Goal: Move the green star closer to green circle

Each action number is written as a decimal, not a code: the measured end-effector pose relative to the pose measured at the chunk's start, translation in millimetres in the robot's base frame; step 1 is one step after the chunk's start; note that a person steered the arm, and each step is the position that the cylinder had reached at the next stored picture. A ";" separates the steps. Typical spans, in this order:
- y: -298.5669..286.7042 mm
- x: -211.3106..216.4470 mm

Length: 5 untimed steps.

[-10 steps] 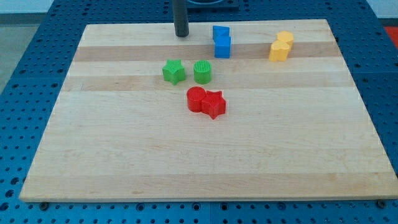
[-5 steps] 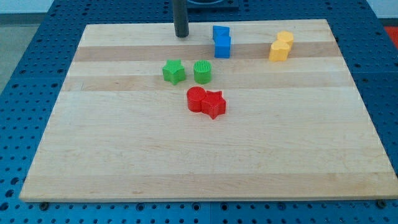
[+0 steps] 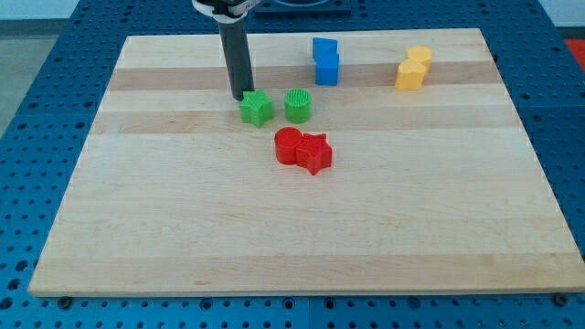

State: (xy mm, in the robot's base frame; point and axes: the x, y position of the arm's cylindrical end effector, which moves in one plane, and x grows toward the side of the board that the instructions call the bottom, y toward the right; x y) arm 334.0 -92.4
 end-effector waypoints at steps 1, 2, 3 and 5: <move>-17.8 0.0; -33.0 0.0; -34.0 21.1; -34.0 30.7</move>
